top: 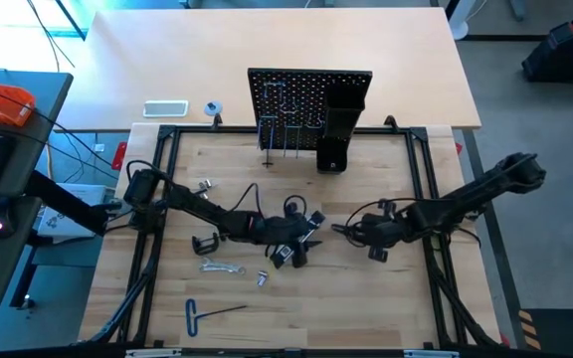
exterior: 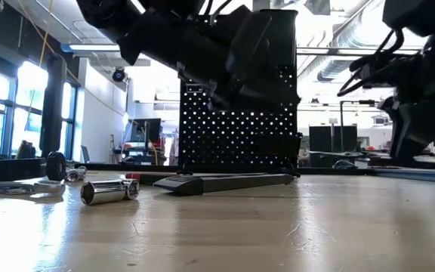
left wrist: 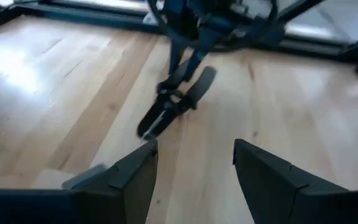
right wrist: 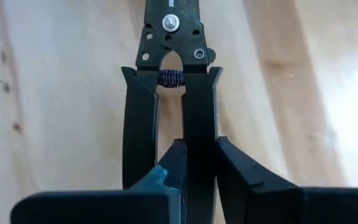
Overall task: Hang tools onto peg board
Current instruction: Hang the pliers on the peg board
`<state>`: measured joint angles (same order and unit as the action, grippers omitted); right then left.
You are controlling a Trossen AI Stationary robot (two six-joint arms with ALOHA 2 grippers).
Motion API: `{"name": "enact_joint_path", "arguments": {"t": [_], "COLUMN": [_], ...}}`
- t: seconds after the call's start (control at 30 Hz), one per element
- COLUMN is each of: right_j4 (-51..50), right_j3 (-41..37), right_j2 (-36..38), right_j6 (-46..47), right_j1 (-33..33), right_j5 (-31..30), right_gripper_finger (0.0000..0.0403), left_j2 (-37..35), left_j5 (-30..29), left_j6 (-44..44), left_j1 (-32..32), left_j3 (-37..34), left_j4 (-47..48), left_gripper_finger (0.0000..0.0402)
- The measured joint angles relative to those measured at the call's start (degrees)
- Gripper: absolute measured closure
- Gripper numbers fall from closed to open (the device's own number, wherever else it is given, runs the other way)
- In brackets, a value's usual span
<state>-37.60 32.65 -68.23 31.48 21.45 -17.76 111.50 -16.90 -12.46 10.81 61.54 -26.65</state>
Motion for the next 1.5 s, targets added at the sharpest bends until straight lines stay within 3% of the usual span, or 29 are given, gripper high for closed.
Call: {"name": "enact_joint_path", "arguments": {"t": [0.5,0.7,0.93,1.1,1.27,1.4,1.5], "right_j4": [-9.14,-12.51,-12.22,-4.75,7.91,18.88,25.19], "right_j3": [9.79,13.76,17.01,17.52,17.52,17.52,17.54], "right_j2": [0.33,0.35,0.35,0.35,0.35,0.25,-0.28], "right_j6": [2.80,4.53,3.36,-3.16,-15.60,-26.09,-31.58], "right_j1": [6.01,7.32,7.02,5.55,1.68,-2.48,-5.61], "right_j5": [-9.13,-15.35,-24.44,-30.43,-34.57,-34.00,-32.49], "right_gripper_finger": [0.0359,0.0359,0.0359,0.0359,0.0359,0.0359,0.0359], "left_j2": [-1.51,-9.66,-23.20,-32.85,-42.92,-52.91,-60.11], "left_j5": [-1.68,-8.30,-19.88,-30.10,-36.12,-36.72,-31.90], "left_j6": [-0.18,6.92,14.45,17.26,16.76,16.99,18.22], "left_j1": [-1.93,-1.92,-1.31,-0.94,-1.89,-4.63,-7.91], "left_j3": [0.00,0.00,0.07,0.07,-2.40,-11.70,-21.21], "left_j4": [-6.22,-0.11,14.70,28.72,37.94,32.31,20.33], "left_gripper_finger": [0.0200,0.0200,0.0200,0.0200,0.0200,0.0200,0.0200]}}
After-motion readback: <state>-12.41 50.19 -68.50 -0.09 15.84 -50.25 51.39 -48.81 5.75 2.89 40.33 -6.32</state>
